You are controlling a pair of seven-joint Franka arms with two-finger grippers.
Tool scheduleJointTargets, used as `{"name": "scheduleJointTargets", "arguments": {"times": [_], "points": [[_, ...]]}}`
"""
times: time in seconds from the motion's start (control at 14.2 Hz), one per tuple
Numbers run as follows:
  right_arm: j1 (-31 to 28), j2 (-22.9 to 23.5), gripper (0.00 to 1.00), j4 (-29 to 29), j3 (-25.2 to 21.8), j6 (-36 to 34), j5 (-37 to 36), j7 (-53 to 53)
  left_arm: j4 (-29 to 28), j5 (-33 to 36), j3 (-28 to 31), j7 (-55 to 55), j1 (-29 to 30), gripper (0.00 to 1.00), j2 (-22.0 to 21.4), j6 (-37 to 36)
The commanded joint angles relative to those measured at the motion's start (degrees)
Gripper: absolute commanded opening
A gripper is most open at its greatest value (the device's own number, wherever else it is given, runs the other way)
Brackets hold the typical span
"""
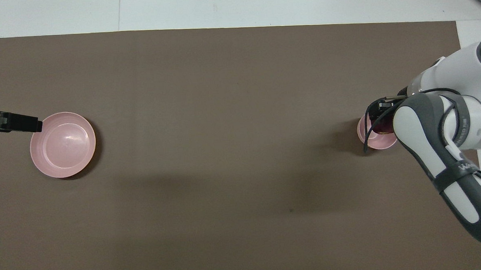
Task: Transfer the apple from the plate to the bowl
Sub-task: 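Lower the apple into the pink bowl and open the right gripper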
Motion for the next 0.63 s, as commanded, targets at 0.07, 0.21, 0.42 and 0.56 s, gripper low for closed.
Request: {"name": "scheduleJointTargets", "arguments": {"times": [0.07,0.21,0.42,0.56], "points": [[-0.54,-0.18,0.00,-1.70,0.58,1.93,-1.22,-0.59,8.25,1.37,-1.76,1.20,0.70,1.00,2.72,-8.74],[-0.63,-0.10,0.00,-2.58,0.66,2.19,-1.22,-0.60,12.73,1.37,-6.76,1.20,5.35,1.00,4.56,-13.40],[-0.54,-0.10,0.00,-3.55,0.66,3.60,-1.22,-0.59,12.84,0.67,-7.13,1.11,5.20,1.00,3.87,-14.30],[-0.63,-0.01,0.00,-4.25,0.58,3.95,-1.22,-0.68,12.40,0.49,-7.04,1.02,5.37,1.00,3.34,-14.21]]}}
